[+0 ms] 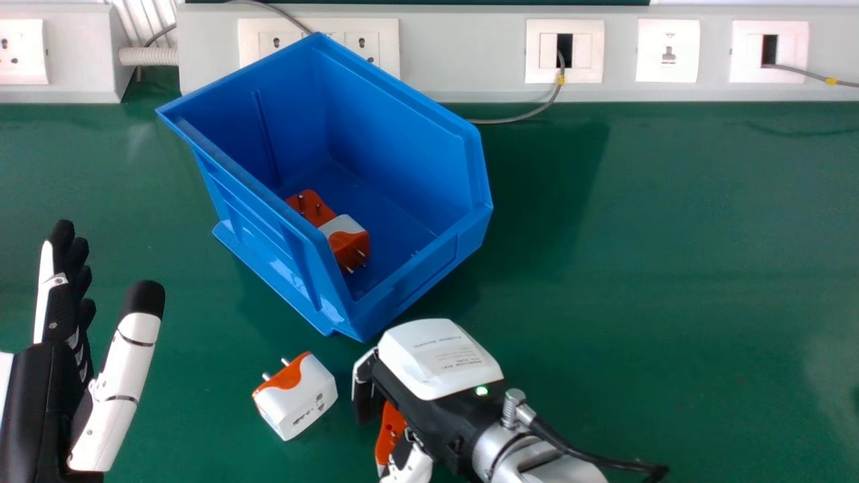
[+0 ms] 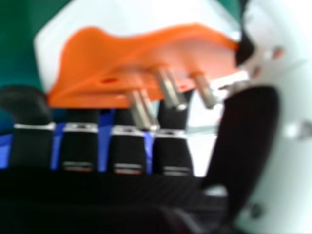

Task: Pick all objects and put in blue box

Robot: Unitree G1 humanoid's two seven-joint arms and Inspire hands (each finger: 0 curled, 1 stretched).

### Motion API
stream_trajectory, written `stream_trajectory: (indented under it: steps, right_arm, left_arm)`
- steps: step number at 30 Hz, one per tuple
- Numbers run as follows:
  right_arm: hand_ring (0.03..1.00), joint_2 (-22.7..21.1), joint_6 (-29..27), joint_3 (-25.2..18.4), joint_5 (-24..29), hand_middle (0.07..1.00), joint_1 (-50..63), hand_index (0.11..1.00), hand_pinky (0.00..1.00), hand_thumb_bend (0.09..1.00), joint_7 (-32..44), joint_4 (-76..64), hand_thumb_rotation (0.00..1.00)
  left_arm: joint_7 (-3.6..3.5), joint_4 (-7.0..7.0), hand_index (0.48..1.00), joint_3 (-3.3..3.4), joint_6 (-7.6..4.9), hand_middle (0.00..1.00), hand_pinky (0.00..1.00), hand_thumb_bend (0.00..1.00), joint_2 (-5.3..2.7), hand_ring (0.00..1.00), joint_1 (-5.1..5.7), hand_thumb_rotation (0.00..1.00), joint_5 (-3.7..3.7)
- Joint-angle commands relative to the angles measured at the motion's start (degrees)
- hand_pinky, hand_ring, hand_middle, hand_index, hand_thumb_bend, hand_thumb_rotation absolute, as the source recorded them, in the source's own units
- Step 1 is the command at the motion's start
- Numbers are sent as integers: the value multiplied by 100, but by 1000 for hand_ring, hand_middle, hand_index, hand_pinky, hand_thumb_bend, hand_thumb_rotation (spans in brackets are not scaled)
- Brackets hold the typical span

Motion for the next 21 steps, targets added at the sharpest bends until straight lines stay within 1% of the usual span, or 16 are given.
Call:
stream_trajectory:
  steps: [1, 4, 8, 12, 16, 18, 21]
  right_arm:
    - [448, -44, 71, -107, -2, 470, 111, 493, 346, 500, 103, -272, 0]
    - [447, -69, 77, -173, 1, 471, 166, 493, 347, 500, 146, -446, 0]
    - [447, -248, -179, -218, -73, 476, 204, 498, 344, 500, -133, -579, 0]
    - [448, -199, 140, -385, -9, 481, 356, 504, 340, 499, 238, -997, 0]
    - [449, -267, 355, -617, 44, 481, 600, 504, 339, 499, 540, -1601, 0]
    - [448, -283, 399, -715, 63, 482, 703, 503, 337, 499, 620, -1827, 0]
    - [444, -435, 344, -921, 62, 489, 888, 502, 333, 498, 724, -2321, 0]
  left_arm:
    - [13, -23, 1000, 55, -128, 1000, 1000, 604, 30, 1000, -43, 822, -55]
    - [17, 2, 1000, 64, -145, 1000, 1000, 603, 32, 1000, -53, 821, -41]
    - [12, 31, 1000, 83, -171, 1000, 1000, 602, 39, 1000, -50, 821, -42]
    - [12, 13, 1000, 85, -180, 1000, 1000, 602, 29, 1000, -16, 822, -48]
    - [19, -5, 1000, 64, -149, 1000, 1000, 604, 22, 1000, -27, 822, -30]
    - [20, -8, 1000, 60, -133, 1000, 1000, 608, 26, 1000, -42, 822, -26]
    - [19, -38, 1000, 49, -124, 1000, 1000, 611, 23, 1000, -24, 822, -14]
